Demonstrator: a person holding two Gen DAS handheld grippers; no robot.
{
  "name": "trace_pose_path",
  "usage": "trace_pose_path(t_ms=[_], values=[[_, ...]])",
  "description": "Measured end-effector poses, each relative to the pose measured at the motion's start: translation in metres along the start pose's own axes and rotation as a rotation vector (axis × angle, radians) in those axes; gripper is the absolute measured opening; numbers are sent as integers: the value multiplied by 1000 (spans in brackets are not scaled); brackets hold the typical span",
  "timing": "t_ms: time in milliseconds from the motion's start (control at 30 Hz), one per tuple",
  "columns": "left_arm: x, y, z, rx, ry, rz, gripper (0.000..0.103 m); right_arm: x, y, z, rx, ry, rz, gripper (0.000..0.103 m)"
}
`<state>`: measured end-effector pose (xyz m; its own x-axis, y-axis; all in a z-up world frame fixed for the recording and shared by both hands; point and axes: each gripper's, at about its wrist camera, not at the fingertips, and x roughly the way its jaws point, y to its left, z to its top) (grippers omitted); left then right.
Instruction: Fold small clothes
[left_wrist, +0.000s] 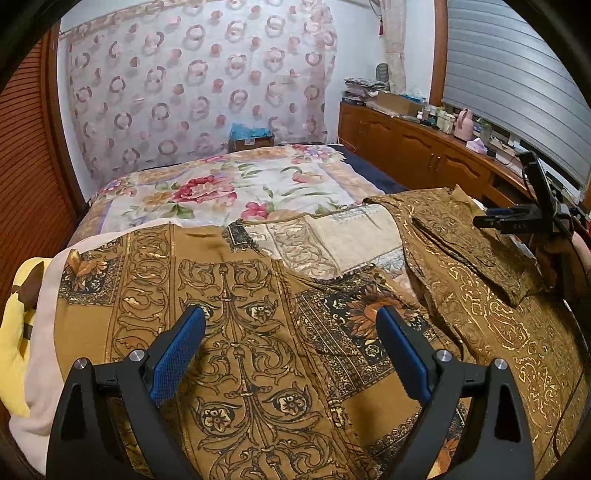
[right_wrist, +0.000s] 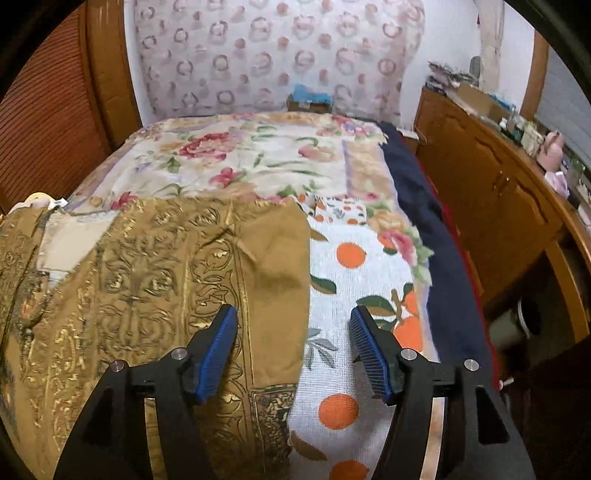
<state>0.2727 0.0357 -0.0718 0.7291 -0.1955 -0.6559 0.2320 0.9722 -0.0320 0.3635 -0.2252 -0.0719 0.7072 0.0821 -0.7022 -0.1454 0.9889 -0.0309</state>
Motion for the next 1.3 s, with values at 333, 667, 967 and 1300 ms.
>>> trace_pose_path(t_ms=[333, 667, 967, 1300], values=[[-25, 23, 17, -38, -22, 77, 94, -6, -5, -2, 9, -24, 9, 67], [-44, 80, 15, -64, 33, 206, 94, -15, -11, -6, 5, -25, 8, 67], [-34, 108, 17, -117, 77, 195, 90, -15, -11, -6, 4, -26, 8, 68], [-13, 122, 18, -175, 133, 155, 47, -15, -12, -7, 3, -26, 8, 68]])
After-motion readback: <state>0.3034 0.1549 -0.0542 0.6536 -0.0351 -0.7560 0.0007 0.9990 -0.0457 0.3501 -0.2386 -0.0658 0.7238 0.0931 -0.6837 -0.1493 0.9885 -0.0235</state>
